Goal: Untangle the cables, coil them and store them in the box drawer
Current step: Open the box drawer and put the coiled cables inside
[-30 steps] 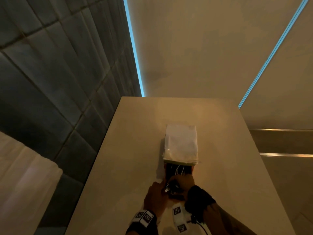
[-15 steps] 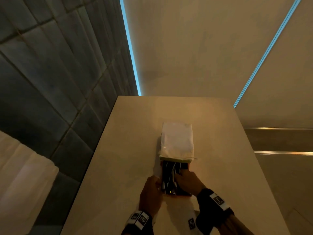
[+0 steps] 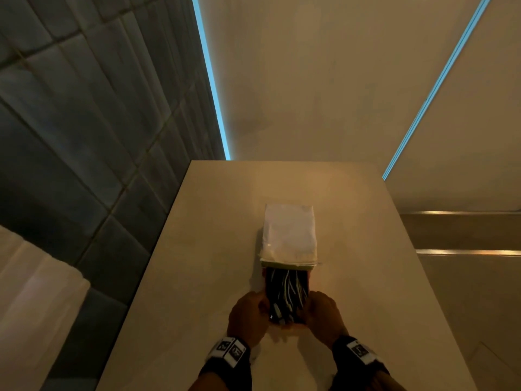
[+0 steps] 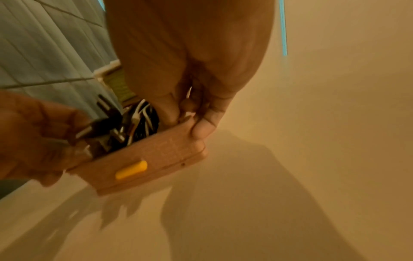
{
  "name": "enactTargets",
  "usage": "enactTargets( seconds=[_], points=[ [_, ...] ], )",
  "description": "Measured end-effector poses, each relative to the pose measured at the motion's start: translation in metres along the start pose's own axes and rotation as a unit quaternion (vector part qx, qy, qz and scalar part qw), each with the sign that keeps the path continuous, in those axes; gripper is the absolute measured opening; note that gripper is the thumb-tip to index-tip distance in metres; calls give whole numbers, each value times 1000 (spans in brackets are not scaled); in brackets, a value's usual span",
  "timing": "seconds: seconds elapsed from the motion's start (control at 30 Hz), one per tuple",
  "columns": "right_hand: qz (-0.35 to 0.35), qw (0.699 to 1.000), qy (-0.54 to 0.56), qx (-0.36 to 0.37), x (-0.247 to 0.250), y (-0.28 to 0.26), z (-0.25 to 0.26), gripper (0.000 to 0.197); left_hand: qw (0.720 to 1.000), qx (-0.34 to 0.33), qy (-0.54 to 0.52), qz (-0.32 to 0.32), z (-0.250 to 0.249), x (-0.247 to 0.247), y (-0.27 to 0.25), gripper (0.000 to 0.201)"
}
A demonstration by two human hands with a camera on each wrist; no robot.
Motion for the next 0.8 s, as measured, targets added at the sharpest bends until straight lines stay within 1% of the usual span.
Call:
enactTargets(
  seconds=[0.1, 0.17, 0.23, 0.3, 0.37, 0.4, 0.47, 0.6, 0.73, 0.8],
  points=[
    [16, 1000, 24, 5, 10, -2, -3, 30, 999, 33, 18, -3, 3, 0, 6, 6],
    [3, 999, 41, -8, 19, -5, -3, 28, 999, 44, 11, 8, 5, 0, 6, 5],
    [-11, 999, 47, -20, 21, -7, 3, 31, 999, 37, 9, 15, 8, 1, 3, 5],
    [23, 999, 35, -13, 11, -6, 13, 32, 1000, 28, -2, 11, 11, 5, 1, 7],
    [57, 998, 5, 1, 0, -3, 23, 26, 999, 25, -18, 10, 11, 7, 2, 12],
    [59, 998, -5, 1, -2, -2, 26, 23, 999, 22, -22, 9, 10, 7, 3, 11],
    [52, 999, -12, -6, -6, 0, 30, 21, 1000, 10, -15, 8, 5, 9, 4, 5],
    [19, 998, -52, 9, -17, -2, 34, 16, 999, 6, 3, 44, -2, 13, 2, 18],
    [-5, 994, -102, 49, -25, -2, 35, 27, 998, 5, -23, 66, -13, 19, -6, 27],
    [-4, 992, -104, 68, -29, -2, 36, 27, 997, 9, -18, 74, -16, 14, -9, 33]
  ],
)
Point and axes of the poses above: each hand's wrist, its own y-axis towards the middle knuckle, its own x-axis out of the back of the hand, z = x × y, the point moved 5 cm from there along y, towards the middle knuckle, and after that the axes turned 7 degrees about -y, right-handed, at the moved point
